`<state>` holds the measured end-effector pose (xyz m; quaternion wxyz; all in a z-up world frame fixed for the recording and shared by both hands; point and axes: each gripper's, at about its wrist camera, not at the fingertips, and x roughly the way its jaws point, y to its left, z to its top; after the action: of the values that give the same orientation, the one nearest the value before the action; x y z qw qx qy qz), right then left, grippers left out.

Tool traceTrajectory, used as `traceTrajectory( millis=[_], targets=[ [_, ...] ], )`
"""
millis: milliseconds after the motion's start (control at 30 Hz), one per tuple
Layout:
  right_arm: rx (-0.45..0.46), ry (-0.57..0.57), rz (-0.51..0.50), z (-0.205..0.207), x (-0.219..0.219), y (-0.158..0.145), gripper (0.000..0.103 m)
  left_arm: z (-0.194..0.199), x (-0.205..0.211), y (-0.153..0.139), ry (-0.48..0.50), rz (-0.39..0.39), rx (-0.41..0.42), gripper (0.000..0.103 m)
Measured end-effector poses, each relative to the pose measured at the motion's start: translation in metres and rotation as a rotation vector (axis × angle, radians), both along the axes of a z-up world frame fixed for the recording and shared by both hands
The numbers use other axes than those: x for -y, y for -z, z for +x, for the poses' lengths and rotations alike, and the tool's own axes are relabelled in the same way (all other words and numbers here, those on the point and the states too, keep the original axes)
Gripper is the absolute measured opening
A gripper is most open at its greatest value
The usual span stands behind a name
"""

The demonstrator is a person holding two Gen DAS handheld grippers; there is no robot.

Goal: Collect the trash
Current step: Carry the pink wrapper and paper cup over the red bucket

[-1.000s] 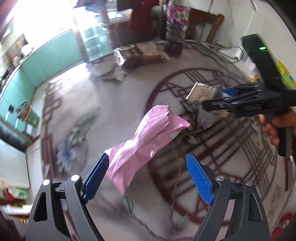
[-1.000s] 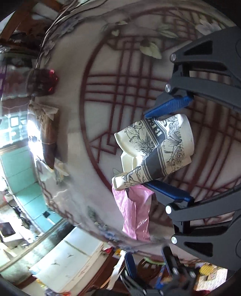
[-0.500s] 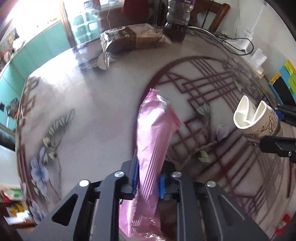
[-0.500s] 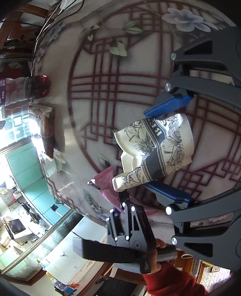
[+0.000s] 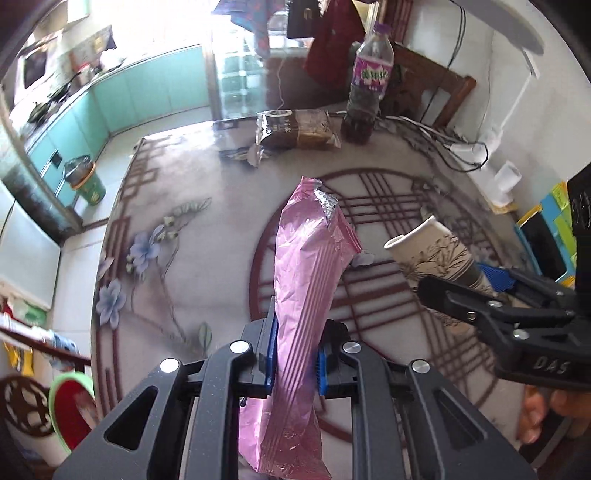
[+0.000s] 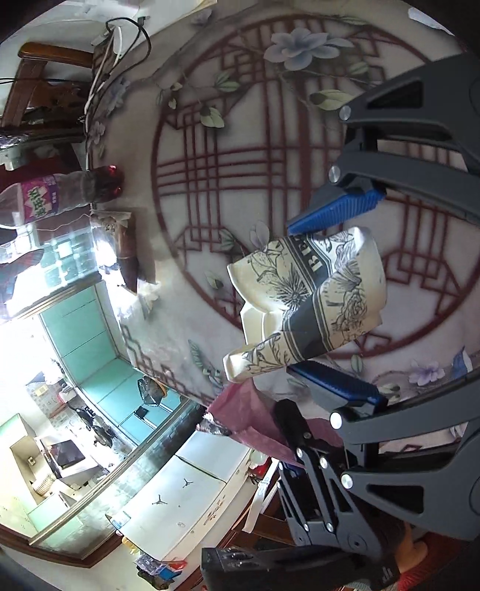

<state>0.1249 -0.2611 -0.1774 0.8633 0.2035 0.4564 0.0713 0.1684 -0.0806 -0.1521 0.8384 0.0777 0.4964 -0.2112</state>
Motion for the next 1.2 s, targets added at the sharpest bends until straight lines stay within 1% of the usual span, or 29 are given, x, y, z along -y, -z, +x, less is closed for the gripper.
traceTrajectory(
  millis=[133,367,667,700,900,1067,1200],
  targets=[
    [0.013,-0.009,-0.032,-0.013,-0.013,-0.014,0.069,-0.023,-0.019,-0.016,-0.036,-0.026,0.022,0.014],
    [0.022,0.003,-0.072,-0.037,-0.028,-0.028,0.069,-0.045,-0.042,-0.026,-0.065,-0.05,0.032,0.015],
    [0.024,0.011,-0.099,-0.061,-0.043,-0.037,0.069,-0.07,-0.073,-0.024,-0.082,-0.067,0.013,0.015],
    [0.022,0.007,-0.102,-0.062,-0.047,-0.037,0.069,-0.072,-0.077,-0.023,-0.088,-0.066,0.011,0.017],
    [-0.003,-0.019,-0.111,-0.066,-0.07,-0.036,0.069,-0.086,-0.118,-0.019,-0.141,-0.065,-0.001,0.017],
    [-0.012,-0.044,-0.137,-0.069,-0.103,-0.04,0.069,-0.09,-0.16,-0.017,-0.196,-0.093,-0.003,0.017],
    [-0.008,-0.043,-0.169,-0.073,-0.131,-0.044,0.069,-0.091,-0.19,-0.016,-0.195,-0.108,0.004,0.017]
  ],
)
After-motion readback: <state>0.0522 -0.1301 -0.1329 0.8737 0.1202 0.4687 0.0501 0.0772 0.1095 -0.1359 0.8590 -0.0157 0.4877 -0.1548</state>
